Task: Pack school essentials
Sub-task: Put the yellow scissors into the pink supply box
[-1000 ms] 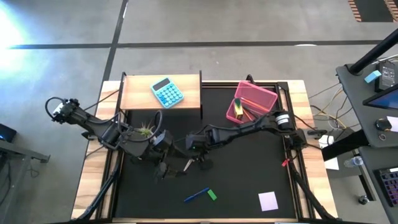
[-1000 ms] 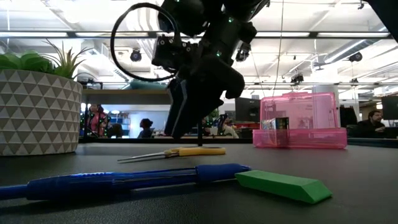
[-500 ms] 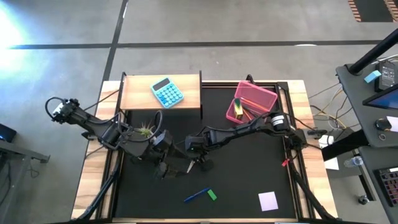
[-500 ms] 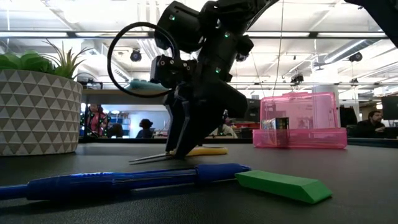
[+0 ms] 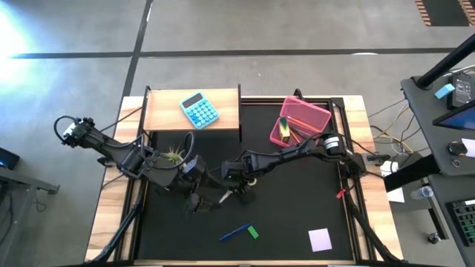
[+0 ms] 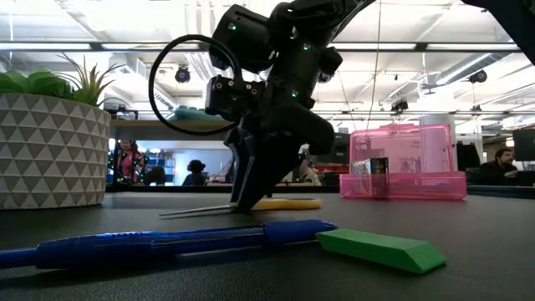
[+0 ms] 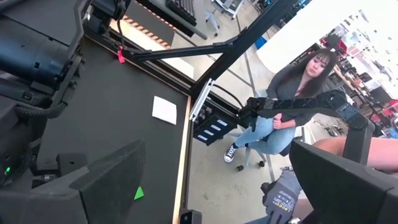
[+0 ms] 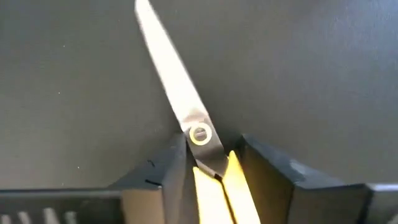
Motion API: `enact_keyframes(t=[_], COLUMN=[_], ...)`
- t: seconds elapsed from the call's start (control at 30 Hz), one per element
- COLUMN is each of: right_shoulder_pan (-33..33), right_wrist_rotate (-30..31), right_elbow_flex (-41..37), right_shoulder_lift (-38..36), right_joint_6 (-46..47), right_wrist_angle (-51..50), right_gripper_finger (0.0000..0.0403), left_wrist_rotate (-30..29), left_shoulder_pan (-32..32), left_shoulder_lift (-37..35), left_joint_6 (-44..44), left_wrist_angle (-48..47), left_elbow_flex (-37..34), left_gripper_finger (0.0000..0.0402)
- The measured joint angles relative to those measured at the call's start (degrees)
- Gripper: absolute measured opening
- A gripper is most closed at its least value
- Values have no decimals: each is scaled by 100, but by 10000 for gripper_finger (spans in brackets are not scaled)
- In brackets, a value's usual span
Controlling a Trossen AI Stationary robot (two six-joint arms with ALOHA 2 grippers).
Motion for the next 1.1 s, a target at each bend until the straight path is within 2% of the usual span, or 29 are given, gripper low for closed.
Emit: enact_keyframes(t=[0.17, 0.33, 0.63, 1.1], right_shoulder_pan=[-22, -27, -38, -224], right_wrist_rotate=[3, 82, 129, 483], right_elbow_flex=[-5, -7, -26, -282], right_shoulder_lift=[0, 0, -172, -1043], right_joint_6=[263, 439, 590, 814], right_wrist_angle=[-60, -206, -585, -1849], right_gripper_finger=[89, 61, 53, 54], left_wrist_rotate=[0, 10, 195, 236], left_shoulder_pan=[-2, -2, -2, 2], left_shoulder_lift=[0, 0, 0, -285], left_joint_6=[0, -2, -2, 17], left_wrist_angle=[2, 1, -3, 3], left_elbow_flex=[-8, -16, -10, -21], left_gripper_finger=[380, 380, 380, 380])
